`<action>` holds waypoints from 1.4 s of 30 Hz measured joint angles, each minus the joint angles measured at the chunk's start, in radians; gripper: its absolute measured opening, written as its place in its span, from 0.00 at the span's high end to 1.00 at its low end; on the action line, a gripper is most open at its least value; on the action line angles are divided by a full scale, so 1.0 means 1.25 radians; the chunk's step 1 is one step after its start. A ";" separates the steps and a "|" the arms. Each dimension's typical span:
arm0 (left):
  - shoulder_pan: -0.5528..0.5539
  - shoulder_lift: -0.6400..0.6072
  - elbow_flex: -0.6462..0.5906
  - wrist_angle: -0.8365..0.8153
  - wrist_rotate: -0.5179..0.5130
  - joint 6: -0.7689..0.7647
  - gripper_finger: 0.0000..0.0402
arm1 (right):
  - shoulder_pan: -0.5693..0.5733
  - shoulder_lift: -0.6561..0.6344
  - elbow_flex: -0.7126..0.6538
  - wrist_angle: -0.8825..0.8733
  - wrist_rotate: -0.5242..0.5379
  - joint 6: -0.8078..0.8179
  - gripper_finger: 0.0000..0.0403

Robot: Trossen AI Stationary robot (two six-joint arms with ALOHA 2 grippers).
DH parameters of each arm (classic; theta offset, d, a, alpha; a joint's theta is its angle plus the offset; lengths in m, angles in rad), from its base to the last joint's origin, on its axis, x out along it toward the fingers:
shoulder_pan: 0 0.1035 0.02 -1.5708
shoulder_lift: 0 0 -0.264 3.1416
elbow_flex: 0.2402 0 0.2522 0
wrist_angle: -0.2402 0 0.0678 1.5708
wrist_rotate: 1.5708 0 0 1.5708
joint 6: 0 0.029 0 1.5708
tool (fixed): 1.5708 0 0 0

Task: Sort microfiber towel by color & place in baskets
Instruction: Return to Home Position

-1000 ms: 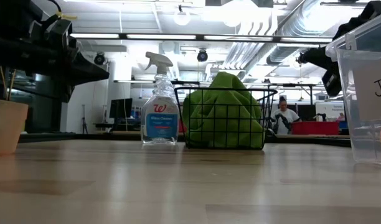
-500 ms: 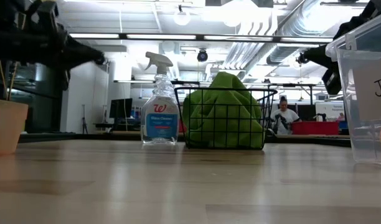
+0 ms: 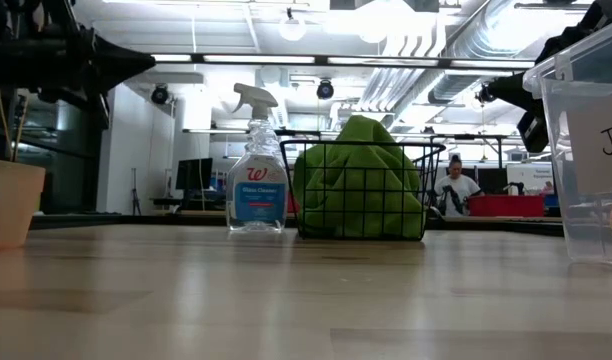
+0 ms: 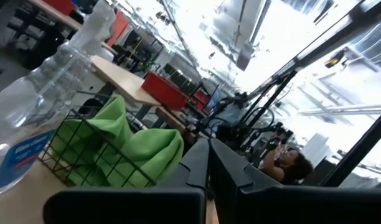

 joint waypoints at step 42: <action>-0.009 0.003 0.000 -0.164 0.255 0.371 1.00 | 0.000 0.000 0.000 0.000 0.000 0.000 1.00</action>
